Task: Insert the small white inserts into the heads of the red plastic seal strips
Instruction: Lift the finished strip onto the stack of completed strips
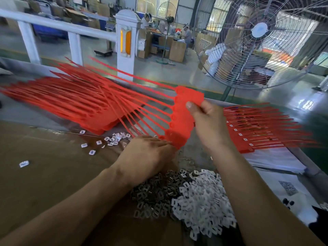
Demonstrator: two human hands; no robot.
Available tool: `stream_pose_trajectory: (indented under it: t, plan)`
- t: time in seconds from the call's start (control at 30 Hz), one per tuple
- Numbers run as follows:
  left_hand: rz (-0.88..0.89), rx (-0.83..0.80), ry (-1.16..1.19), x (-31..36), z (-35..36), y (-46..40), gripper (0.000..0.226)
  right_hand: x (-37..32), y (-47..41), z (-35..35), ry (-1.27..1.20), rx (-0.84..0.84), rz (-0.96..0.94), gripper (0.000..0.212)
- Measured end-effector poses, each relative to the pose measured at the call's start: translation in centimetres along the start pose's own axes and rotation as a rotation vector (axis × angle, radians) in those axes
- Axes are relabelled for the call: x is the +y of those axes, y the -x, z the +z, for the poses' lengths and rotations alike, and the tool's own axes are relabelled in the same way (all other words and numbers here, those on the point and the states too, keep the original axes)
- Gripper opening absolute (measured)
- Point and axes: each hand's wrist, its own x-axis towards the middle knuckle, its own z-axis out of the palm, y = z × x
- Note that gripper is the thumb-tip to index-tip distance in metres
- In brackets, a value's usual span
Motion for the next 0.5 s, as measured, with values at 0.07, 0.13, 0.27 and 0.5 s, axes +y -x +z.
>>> stream_pose_trajectory:
  t: [0.07, 0.13, 0.27, 0.5]
  plan:
    - [-0.036, 0.005, 0.021, 0.0, -0.3, -0.2, 0.021, 0.3, -0.1, -0.5, -0.129, 0.084, 0.048, 0.016]
    - [-0.077, 0.016, 0.018, 0.2, -0.4, -0.3, 0.030, 0.5, 0.2, -1.3, -0.344, 0.147, 0.124, 0.015]
    - [-0.246, -0.083, -0.014, 0.5, -0.7, -0.2, 0.066, 1.0, 1.1, -3.5, -0.724, 0.191, 0.179, 0.018]
    - [-0.369, -0.235, -0.157, -0.3, -0.3, 0.1, 0.074, 3.4, 2.9, -4.8, -0.758, 0.263, 0.314, 0.023]
